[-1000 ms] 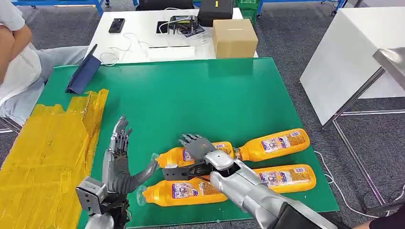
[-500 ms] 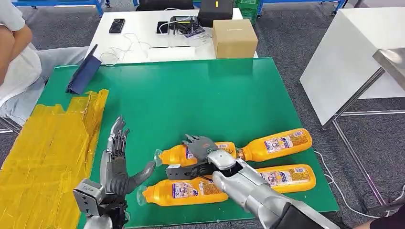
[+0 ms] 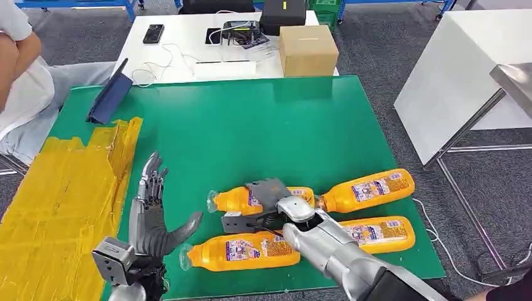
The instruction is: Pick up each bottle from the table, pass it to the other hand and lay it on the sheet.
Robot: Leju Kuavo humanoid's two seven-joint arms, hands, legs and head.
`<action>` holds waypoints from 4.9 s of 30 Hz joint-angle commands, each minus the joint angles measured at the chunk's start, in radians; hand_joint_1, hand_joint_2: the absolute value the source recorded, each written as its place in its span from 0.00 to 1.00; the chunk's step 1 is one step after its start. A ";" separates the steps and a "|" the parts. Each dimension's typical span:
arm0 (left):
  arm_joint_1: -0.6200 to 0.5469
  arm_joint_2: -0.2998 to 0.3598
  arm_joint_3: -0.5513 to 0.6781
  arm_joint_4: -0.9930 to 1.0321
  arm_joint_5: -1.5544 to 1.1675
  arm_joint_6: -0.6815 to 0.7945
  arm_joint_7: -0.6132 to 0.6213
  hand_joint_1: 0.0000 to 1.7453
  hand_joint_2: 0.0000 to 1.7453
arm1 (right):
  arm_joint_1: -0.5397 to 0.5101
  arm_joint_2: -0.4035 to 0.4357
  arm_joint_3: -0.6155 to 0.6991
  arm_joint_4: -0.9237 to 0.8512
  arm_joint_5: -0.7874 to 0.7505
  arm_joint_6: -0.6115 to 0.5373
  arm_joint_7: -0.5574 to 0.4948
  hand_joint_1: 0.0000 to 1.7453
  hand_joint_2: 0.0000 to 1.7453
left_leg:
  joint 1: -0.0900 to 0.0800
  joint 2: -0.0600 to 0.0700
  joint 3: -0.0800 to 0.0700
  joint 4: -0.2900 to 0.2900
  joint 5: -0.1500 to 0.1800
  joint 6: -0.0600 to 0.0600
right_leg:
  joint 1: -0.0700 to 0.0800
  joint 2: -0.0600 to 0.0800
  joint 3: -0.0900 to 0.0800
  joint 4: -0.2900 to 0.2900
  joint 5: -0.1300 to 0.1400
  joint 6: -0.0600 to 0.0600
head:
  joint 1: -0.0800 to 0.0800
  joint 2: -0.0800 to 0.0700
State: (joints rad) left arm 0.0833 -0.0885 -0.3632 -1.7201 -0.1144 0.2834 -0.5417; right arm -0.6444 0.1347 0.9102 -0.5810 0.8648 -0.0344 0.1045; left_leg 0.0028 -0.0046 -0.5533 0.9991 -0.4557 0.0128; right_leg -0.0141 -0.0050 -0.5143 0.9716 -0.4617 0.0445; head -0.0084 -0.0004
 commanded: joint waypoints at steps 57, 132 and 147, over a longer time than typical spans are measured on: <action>-0.251 0.097 -0.279 0.131 0.231 -0.359 0.124 0.00 1.00 | 0.415 -0.019 -0.366 -0.690 -0.577 -0.305 -0.639 1.00 1.00 | 0.001 0.003 -0.005 -0.001 -0.001 -0.001 | 0.001 0.002 -0.005 -0.001 0.001 -0.001 | 0.000 0.000; -0.275 0.045 -0.235 0.210 -0.009 0.022 0.060 0.00 1.00 | 0.330 0.046 -0.052 -0.463 -0.253 -0.498 -0.532 1.00 1.00 | 0.001 -0.001 -0.007 -0.001 0.000 0.000 | 0.001 -0.001 -0.007 -0.001 0.000 -0.001 | 0.000 0.000; -0.264 0.062 -0.160 0.151 0.125 -0.021 0.063 0.00 1.00 | 0.366 0.022 -0.159 -0.572 -0.263 -0.663 -0.566 1.00 1.00 | 0.002 -0.001 -0.006 0.000 -0.001 -0.001 | 0.002 -0.001 -0.005 -0.001 -0.001 -0.002 | 0.000 0.000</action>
State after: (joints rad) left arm -0.1367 -0.0412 -0.5684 -1.5861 -0.0337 0.2793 -0.4936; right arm -0.2841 0.1919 0.7759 -1.1108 0.6062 -0.6759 -0.4467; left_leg 0.0031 -0.0045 -0.5613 0.9990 -0.4558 0.0127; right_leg -0.0139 -0.0054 -0.5224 0.9718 -0.4618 0.0445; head -0.0080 -0.0004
